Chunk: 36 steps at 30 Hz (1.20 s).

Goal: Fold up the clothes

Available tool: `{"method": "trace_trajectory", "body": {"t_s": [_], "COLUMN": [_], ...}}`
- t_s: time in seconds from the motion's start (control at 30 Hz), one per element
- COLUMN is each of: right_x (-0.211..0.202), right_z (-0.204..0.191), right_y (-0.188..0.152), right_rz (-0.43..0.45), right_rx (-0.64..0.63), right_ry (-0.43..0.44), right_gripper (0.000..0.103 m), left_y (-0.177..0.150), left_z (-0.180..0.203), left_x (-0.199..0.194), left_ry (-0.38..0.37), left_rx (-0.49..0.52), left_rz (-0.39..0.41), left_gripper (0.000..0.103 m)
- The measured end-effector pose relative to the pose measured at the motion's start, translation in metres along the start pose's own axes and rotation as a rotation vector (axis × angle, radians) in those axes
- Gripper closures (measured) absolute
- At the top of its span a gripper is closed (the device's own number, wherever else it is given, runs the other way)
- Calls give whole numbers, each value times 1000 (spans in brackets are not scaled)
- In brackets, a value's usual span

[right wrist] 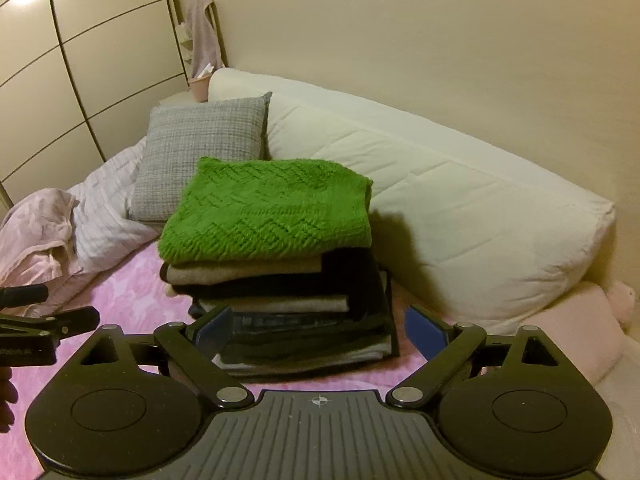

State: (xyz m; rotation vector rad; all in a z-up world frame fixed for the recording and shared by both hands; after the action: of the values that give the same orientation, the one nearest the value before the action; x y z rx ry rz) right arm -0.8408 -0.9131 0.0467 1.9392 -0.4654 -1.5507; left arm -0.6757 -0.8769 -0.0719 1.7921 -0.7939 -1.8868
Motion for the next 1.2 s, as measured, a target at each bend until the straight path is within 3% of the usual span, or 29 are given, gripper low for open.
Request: {"method": "trace_trajectory", "body": {"t_s": [0.63, 1.2], "right_x": [-12, -8], "right_z": [1, 2], "right_y": [4, -3], "right_rz": [-34, -70], "right_rx": [-104, -109], "right_ry": [75, 81], "right_gripper": [13, 13], "left_y": [-5, -5], "left_z": [22, 41], "left_x": [-24, -20], "left_ry": [52, 85], "left_rx": [-141, -109], "left_rz": [-18, -44], "left_gripper": [1, 1]}}
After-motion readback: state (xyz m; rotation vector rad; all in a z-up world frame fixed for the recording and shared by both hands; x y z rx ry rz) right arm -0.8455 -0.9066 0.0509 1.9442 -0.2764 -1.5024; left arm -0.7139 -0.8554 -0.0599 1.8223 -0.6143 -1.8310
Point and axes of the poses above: each gripper's, at about its wrist camera, not at the fingertips, and x roughly the way its jaws point, z to its right, y to its top, the point moved 4 cm from there along x, roughly the way its jaws point, and after that the axes turned 5 degrees about -z, right-handed, at the moved point
